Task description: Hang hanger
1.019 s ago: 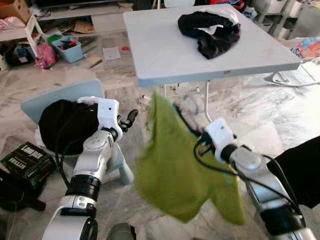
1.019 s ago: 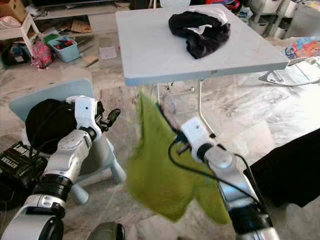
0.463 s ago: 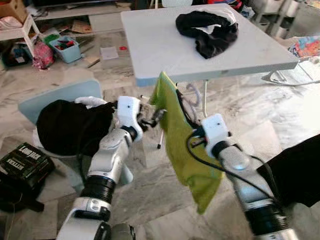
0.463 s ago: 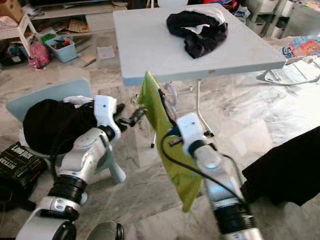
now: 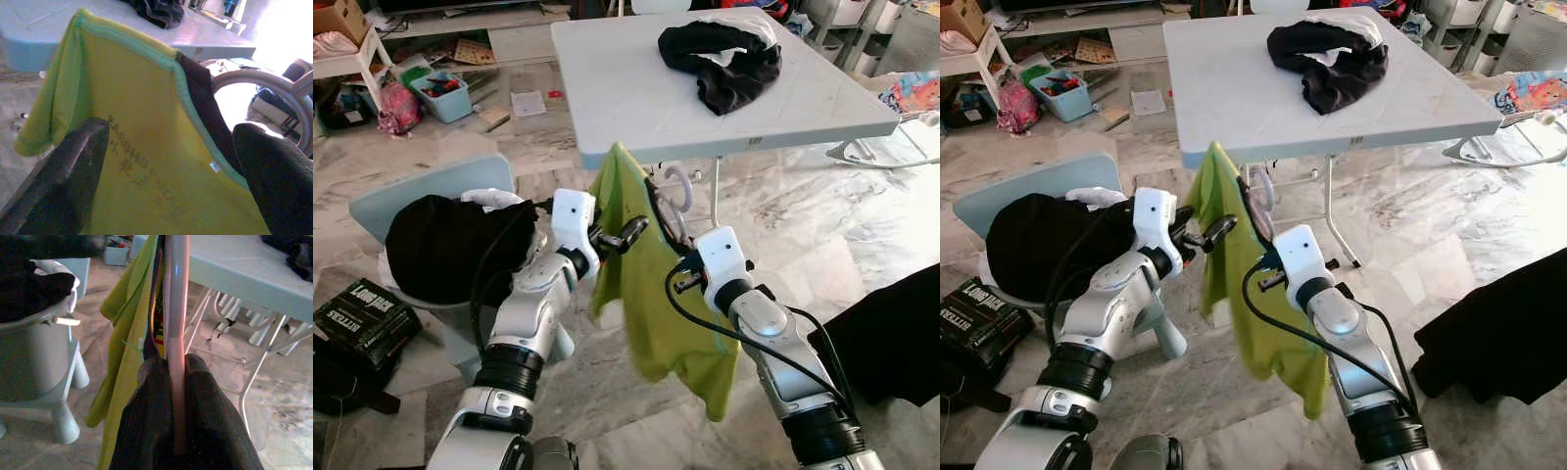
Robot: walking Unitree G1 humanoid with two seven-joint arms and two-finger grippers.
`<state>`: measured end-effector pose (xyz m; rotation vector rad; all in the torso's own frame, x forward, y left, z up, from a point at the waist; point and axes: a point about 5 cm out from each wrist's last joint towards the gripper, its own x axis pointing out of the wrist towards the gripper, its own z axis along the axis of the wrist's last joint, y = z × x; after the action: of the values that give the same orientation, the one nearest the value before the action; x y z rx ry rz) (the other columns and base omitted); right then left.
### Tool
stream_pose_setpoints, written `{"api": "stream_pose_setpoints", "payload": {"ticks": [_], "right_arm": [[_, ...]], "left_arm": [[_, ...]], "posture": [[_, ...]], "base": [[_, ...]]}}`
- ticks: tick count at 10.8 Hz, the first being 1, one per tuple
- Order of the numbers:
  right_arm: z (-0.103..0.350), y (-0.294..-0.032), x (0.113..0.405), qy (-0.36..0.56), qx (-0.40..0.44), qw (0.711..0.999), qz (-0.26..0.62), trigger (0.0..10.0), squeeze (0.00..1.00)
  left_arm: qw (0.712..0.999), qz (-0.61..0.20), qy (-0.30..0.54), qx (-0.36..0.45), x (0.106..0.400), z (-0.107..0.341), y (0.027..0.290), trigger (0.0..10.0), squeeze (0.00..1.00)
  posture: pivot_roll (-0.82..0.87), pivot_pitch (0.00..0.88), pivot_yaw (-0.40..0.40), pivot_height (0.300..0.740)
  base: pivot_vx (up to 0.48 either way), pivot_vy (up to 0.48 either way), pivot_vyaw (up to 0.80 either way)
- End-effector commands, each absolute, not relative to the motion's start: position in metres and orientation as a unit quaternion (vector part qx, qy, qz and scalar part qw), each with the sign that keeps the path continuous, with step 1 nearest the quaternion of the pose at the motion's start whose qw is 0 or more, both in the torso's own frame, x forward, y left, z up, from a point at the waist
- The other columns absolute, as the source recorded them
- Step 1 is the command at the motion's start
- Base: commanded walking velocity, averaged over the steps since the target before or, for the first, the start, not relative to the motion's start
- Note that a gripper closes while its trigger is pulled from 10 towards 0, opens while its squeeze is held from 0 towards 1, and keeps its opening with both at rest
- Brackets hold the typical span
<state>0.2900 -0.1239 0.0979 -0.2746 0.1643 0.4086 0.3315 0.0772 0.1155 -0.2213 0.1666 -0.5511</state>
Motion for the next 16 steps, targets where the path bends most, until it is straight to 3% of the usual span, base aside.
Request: {"api": "stream_pose_setpoints", "payload": {"ticks": [1,6,7,8,11,16], "right_arm": [[0.111,-0.113,0.286,0.043,-0.138,0.961,0.237,10.0,0.00],[0.123,-0.104,0.274,0.001,-0.130,0.955,0.267,10.0,0.00],[0.128,-0.106,0.271,-0.006,-0.123,0.954,0.273,10.0,0.00],[0.130,-0.105,0.266,-0.005,-0.111,0.949,0.295,10.0,0.00],[0.131,-0.113,0.255,0.008,-0.112,0.941,0.318,10.0,0.00],[0.142,-0.127,0.265,-0.004,-0.111,0.956,0.273,10.0,0.00]], "left_arm": [[0.952,-0.276,0.087,-0.098,0.334,0.116,0.075,10.0,0.00],[0.951,-0.275,0.113,-0.086,0.338,0.107,0.068,9.7,0.00],[0.954,-0.267,0.110,-0.087,0.339,0.107,0.070,5.2,0.00],[0.955,-0.262,0.109,-0.084,0.341,0.107,0.072,3.5,0.00],[0.958,-0.254,0.104,-0.079,0.343,0.107,0.079,0.0,0.00],[0.952,-0.276,0.115,-0.068,0.327,0.101,0.088,0.0,0.00]], "posture": [[-0.10,0.000,-0.009,0.740],[-0.10,0.000,-0.007,0.740],[-0.11,0.000,-0.008,0.740],[-0.11,0.000,-0.011,0.740],[-0.11,0.000,-0.012,0.740],[-0.11,0.000,-0.016,0.740]], "base": [[0.000,0.000,0.00],[0.000,0.000,0.00],[0.000,0.000,0.00],[0.000,0.000,0.00],[0.000,0.000,0.00],[0.000,0.000,0.00]]}}
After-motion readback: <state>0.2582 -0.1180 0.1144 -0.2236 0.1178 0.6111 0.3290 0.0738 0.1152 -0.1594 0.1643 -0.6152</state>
